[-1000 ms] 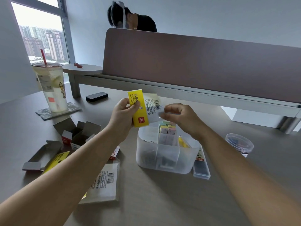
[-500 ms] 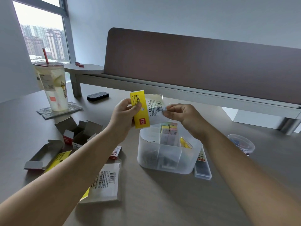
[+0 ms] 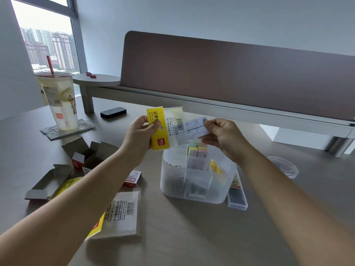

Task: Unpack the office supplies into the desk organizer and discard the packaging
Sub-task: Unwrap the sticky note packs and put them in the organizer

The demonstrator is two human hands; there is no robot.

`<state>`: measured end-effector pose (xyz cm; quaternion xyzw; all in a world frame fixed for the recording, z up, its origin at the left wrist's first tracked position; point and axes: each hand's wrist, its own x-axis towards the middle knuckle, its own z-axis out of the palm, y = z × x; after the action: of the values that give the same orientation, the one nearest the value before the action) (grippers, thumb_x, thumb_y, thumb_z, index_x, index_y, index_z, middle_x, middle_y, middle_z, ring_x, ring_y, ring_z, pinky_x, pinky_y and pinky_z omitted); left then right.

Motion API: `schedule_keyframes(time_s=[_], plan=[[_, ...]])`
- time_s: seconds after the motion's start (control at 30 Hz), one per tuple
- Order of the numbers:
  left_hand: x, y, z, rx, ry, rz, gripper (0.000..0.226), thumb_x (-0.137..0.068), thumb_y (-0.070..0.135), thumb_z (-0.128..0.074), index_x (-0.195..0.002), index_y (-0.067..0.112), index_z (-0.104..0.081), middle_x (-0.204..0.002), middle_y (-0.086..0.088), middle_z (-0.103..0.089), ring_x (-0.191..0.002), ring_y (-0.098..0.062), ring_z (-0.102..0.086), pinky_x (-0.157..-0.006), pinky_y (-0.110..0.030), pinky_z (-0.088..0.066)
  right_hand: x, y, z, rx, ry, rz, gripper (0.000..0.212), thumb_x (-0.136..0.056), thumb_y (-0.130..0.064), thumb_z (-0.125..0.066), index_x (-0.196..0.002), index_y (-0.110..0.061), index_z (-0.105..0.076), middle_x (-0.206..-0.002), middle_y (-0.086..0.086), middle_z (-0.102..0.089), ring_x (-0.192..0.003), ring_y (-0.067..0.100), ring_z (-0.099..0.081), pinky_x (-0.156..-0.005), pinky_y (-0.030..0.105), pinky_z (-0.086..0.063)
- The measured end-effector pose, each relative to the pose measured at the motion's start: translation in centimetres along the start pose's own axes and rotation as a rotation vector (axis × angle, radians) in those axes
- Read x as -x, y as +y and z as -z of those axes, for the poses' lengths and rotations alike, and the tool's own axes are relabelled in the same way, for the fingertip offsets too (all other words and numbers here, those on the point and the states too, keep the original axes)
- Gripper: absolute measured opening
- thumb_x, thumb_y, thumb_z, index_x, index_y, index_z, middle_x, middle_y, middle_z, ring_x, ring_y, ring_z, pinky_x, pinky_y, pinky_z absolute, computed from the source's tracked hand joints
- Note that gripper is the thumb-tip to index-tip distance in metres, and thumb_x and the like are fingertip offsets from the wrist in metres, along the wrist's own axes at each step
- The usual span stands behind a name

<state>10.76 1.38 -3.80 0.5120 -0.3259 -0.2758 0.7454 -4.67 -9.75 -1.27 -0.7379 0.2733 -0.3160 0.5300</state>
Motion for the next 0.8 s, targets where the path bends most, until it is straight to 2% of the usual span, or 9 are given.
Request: schedule_keyframes(time_s=[0.1,0.17,0.23,0.33,0.47,0.63,0.73,0.8], plan=[[-0.2,-0.1,0.3,0.018,0.042,0.013,0.012,-0.091,0.011,-0.044,-0.081,0.015,-0.05,-0.086,-0.002,-0.06,-0.077,-0.016,-0.06,-0.052,-0.027,-0.056,0.0,-0.2,0.6,-0.032,0.035,0.014,0.018,-0.093,-0.016,-0.041,-0.085,-0.005,-0.054,-0.079,0.006,-0.06,-0.069,0.017,-0.062,-0.062,0.02,-0.055],[-0.4,-0.2,0.7,0.034,0.071,0.031,0.012,-0.091,0.011,-0.045,-0.081,0.015,-0.049,-0.086,-0.002,-0.06,-0.076,-0.016,-0.06,-0.051,-0.026,-0.056,0.0,-0.4,1.3,0.008,0.062,0.06,0.02,-0.094,-0.015,-0.041,-0.079,-0.009,-0.053,-0.078,0.006,-0.059,-0.07,0.019,-0.062,-0.06,0.019,-0.055],[-0.5,-0.1,0.8,0.066,0.092,0.047,0.013,-0.091,0.011,-0.044,-0.08,0.015,-0.049,-0.086,-0.002,-0.059,-0.076,-0.016,-0.059,-0.049,-0.026,-0.055,0.0,-0.6,2.2,0.087,0.072,0.106,0.019,-0.094,-0.014,-0.039,-0.082,-0.008,-0.053,-0.078,0.004,-0.058,-0.072,0.018,-0.062,-0.059,0.017,-0.054],[-0.5,-0.1,0.9,0.087,0.101,0.054,0.014,-0.092,0.01,-0.044,-0.08,0.016,-0.049,-0.086,-0.002,-0.059,-0.077,-0.016,-0.059,-0.049,-0.026,-0.055,0.2,-1.0,3.1,0.219,-0.004,0.139,0.018,-0.095,-0.014,-0.038,-0.092,-0.004,-0.053,-0.078,0.001,-0.057,-0.072,0.011,-0.059,-0.059,0.013,-0.053],[-0.4,-0.3,0.7,0.073,0.095,0.058,0.014,-0.092,0.011,-0.043,-0.08,0.016,-0.049,-0.086,-0.001,-0.059,-0.078,-0.016,-0.059,-0.05,-0.027,-0.056,0.2,-1.2,2.8,0.346,-0.115,0.117,0.017,-0.094,-0.013,-0.039,-0.085,-0.006,-0.052,-0.073,0.0,-0.055,-0.069,0.01,-0.056,-0.058,0.011,-0.051],[-0.5,-0.4,0.6,0.075,0.085,0.066,0.013,-0.092,0.011,-0.043,-0.081,0.016,-0.05,-0.087,-0.002,-0.059,-0.077,-0.016,-0.059,-0.051,-0.027,-0.056,-0.6,-1.1,2.3,0.5,-0.16,0.083,0.018,-0.094,-0.014,-0.041,-0.079,-0.011,-0.051,-0.071,0.0,-0.056,-0.078,0.019,-0.055,-0.065,0.021,-0.049],[-0.7,-0.3,0.6,0.065,0.082,0.062,0.012,-0.092,0.011,-0.043,-0.082,0.016,-0.05,-0.087,-0.002,-0.06,-0.078,-0.016,-0.06,-0.053,-0.028,-0.056,-1.3,-1.0,2.3,0.577,-0.13,0.105,0.024,-0.093,-0.014,-0.043,-0.071,-0.018,-0.05,-0.072,0.001,-0.055,-0.08,0.023,-0.055,-0.075,0.036,-0.05],[-0.8,-0.2,0.6,0.069,0.081,0.058,0.013,-0.092,0.011,-0.043,-0.081,0.015,-0.05,-0.087,-0.002,-0.06,-0.078,-0.016,-0.06,-0.053,-0.028,-0.056,-1.5,-1.1,2.2,0.592,-0.114,0.116,0.024,-0.093,-0.015,-0.043,-0.07,-0.02,-0.049,-0.072,0.001,-0.055,-0.08,0.024,-0.054,-0.08,0.041,-0.049]])
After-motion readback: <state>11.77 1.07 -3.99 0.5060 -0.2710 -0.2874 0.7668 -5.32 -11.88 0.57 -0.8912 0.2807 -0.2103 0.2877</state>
